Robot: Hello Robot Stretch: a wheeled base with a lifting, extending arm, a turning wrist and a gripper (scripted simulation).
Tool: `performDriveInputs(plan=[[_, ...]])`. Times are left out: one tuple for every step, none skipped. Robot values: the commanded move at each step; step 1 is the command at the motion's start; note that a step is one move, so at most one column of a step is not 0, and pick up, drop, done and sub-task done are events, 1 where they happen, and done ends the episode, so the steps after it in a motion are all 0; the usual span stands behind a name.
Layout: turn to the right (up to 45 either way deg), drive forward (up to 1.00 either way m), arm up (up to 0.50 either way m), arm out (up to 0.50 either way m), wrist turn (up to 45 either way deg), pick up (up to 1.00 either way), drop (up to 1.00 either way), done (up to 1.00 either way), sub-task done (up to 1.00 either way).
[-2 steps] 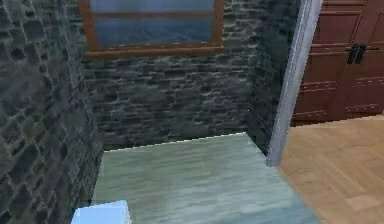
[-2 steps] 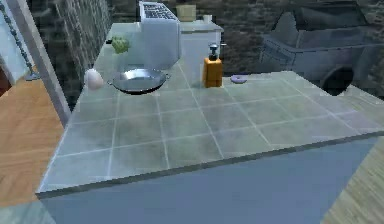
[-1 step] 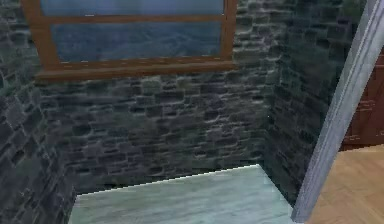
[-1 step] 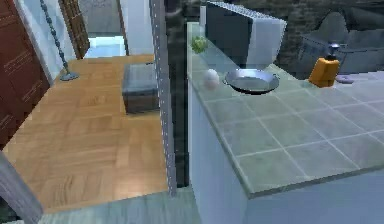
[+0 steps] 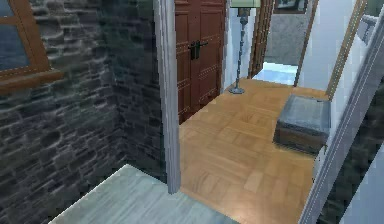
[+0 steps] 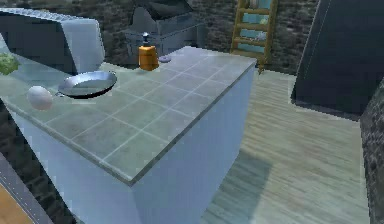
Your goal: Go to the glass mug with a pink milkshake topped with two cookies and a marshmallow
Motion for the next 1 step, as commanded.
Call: performDriveInputs(plan=[[15.0, 0.0, 0.0, 0.0, 0.0, 0.0, 0.0, 0.0, 0.0]])
